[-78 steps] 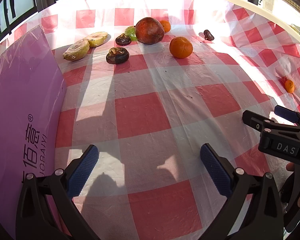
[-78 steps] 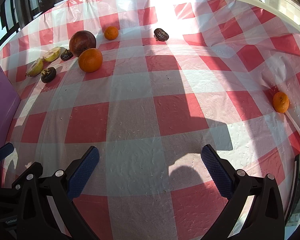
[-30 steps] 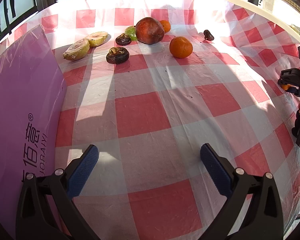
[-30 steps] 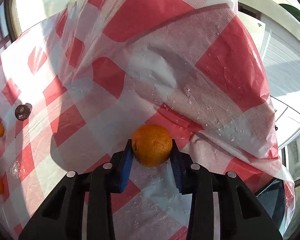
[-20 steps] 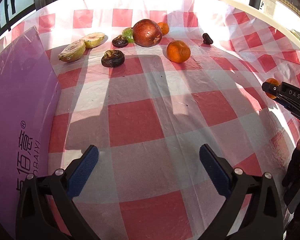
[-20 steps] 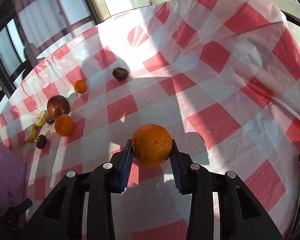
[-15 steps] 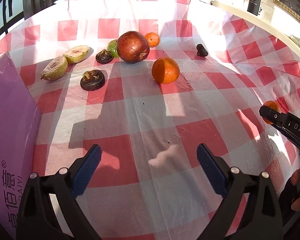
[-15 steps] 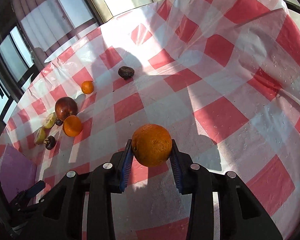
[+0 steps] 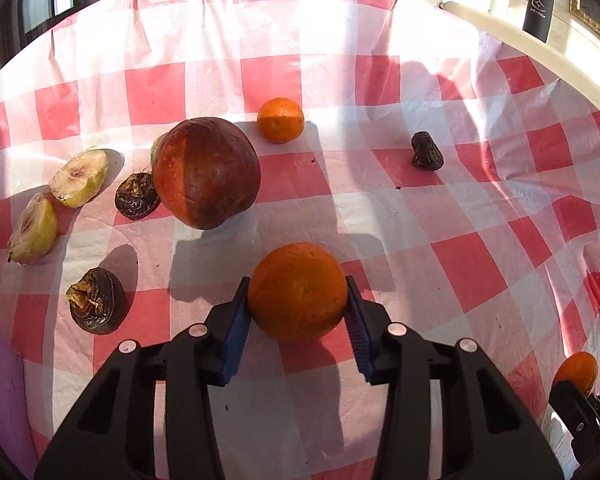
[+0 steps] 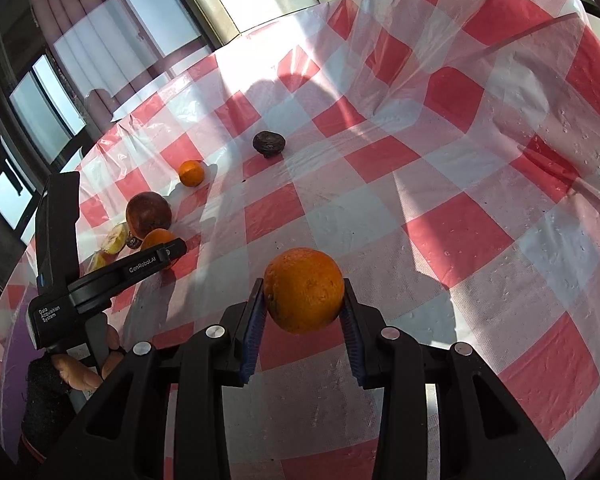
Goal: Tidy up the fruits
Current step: 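Grasp the orange near the pomegranate with the left gripper while right carries its orange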
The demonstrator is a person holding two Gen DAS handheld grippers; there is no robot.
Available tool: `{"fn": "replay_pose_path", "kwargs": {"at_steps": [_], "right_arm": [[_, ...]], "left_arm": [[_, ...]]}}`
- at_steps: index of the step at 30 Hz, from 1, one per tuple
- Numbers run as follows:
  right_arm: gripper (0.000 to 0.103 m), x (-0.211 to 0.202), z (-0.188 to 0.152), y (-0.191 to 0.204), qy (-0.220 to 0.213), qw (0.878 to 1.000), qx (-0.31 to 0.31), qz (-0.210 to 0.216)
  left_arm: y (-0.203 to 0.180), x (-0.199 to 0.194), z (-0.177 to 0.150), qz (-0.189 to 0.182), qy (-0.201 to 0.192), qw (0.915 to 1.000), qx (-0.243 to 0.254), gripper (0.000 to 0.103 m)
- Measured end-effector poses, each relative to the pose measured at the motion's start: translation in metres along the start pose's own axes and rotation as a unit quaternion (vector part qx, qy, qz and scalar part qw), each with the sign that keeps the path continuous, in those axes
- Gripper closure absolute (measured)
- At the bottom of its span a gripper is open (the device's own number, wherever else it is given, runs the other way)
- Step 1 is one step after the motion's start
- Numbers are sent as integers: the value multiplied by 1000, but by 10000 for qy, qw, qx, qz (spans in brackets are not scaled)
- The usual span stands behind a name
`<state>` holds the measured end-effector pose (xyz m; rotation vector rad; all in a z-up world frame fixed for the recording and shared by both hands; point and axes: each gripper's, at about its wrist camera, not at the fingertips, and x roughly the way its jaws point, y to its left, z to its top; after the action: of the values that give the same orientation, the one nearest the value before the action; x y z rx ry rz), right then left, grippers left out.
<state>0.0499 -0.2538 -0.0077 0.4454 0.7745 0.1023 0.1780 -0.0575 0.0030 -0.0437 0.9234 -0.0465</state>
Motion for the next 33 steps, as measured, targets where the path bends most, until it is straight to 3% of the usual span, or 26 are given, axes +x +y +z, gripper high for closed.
{"fn": "replay_pose_path", "kwargs": {"at_steps": [8, 12, 16, 18, 25, 33], "right_arm": [[66, 2, 0, 2, 42, 9999, -73, 107], [66, 2, -1, 5, 89, 9995, -192, 229], [66, 2, -3, 9, 172, 9986, -357, 364], [66, 4, -4, 13, 251, 9976, -479, 443], [66, 10, -9, 24, 521, 9931, -833, 640], [66, 18, -10, 29, 750, 9900, -980, 679]], "left_arm": [[39, -74, -74, -323, -412, 9975, -473, 59], [57, -112, -114, -278, -605, 9967, -457, 59], [75, -126, -140, -458, -434, 9958, -662, 59], [79, -123, -145, -471, -251, 9959, -726, 59], [72, -122, -147, -223, -189, 9981, -551, 59], [78, -122, -146, -393, -181, 9967, -683, 59]]}}
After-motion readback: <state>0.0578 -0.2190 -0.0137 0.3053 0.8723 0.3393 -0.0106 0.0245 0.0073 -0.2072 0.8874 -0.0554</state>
